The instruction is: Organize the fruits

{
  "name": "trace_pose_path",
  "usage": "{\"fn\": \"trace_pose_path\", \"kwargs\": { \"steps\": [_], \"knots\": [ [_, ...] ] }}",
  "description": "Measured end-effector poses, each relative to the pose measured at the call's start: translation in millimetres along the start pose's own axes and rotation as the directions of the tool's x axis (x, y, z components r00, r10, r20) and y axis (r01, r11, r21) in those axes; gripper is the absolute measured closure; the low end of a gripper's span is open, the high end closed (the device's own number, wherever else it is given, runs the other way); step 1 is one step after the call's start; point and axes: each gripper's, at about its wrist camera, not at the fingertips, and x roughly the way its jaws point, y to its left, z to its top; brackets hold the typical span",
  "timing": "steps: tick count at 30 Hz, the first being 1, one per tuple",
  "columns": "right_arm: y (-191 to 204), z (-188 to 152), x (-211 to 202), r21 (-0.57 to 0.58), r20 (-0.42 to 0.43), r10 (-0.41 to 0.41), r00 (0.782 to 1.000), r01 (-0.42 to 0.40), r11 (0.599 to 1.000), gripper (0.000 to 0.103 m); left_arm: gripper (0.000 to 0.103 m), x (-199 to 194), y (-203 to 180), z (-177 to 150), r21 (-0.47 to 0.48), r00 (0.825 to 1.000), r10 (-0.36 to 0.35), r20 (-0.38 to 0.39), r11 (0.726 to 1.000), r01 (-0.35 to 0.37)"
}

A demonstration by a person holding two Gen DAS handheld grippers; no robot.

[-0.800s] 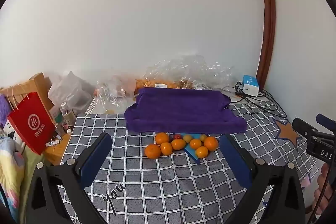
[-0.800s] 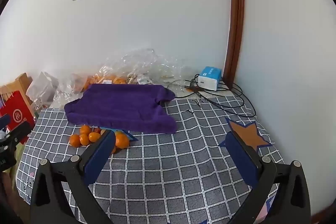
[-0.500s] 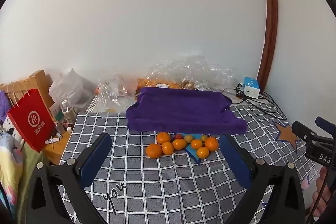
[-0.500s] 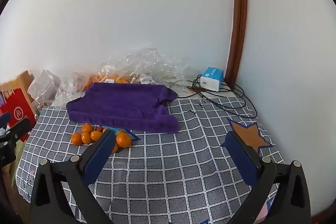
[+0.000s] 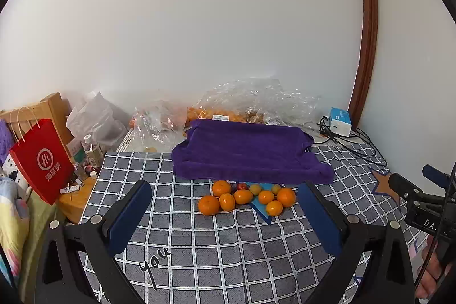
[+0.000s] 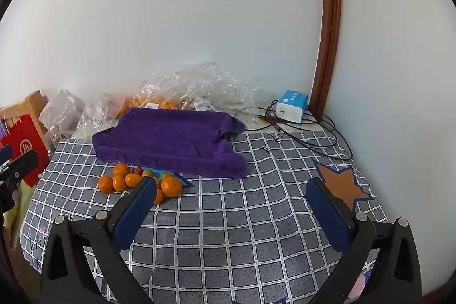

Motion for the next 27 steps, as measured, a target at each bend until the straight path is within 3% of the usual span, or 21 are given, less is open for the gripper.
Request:
{"fn": "trace_pose_path", "kwargs": {
  "steps": [27],
  "knots": [
    [-2.2, 0.6, -0.7, 0.005, 0.003, 0.006, 1.0, -0.006, 1.0, 0.0, 0.0, -2.3, -3.3, -1.2, 0.008, 1.0, -0.002, 0.005, 1.0, 0.002]
  ]
}}
